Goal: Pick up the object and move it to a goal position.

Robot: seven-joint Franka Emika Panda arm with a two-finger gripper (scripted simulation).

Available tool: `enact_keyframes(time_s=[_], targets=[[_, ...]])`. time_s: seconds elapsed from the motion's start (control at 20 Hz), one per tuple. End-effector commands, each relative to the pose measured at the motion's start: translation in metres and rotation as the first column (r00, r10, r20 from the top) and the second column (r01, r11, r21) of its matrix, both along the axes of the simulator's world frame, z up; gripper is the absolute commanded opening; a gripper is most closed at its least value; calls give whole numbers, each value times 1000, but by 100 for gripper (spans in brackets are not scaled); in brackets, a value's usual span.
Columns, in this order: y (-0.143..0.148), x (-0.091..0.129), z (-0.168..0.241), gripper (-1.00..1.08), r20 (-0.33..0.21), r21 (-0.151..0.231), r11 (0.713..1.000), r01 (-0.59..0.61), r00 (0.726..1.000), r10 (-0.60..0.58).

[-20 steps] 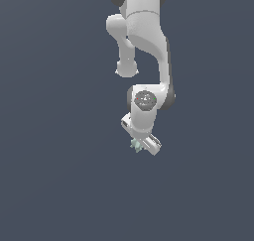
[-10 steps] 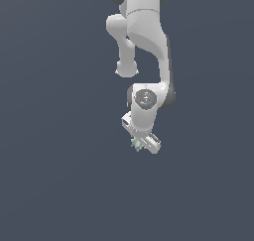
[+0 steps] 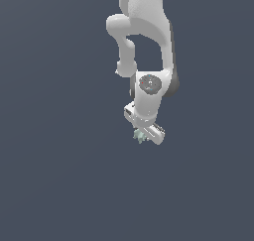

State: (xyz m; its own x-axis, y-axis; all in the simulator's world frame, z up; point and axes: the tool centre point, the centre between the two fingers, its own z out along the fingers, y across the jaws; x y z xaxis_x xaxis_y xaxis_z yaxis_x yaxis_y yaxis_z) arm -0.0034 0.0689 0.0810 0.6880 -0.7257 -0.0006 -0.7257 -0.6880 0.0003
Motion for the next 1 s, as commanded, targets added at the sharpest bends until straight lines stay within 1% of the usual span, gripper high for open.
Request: enact_keyframes(time_s=[0.0,0.55,0.95], targets=[[5,-10,15,-100,1,1,1000,0,1000,0],[32,-65,93,-100,1,0,1000,0,1000,0],[45,-90,131,-100,1,-1,1000,0,1000,0]])
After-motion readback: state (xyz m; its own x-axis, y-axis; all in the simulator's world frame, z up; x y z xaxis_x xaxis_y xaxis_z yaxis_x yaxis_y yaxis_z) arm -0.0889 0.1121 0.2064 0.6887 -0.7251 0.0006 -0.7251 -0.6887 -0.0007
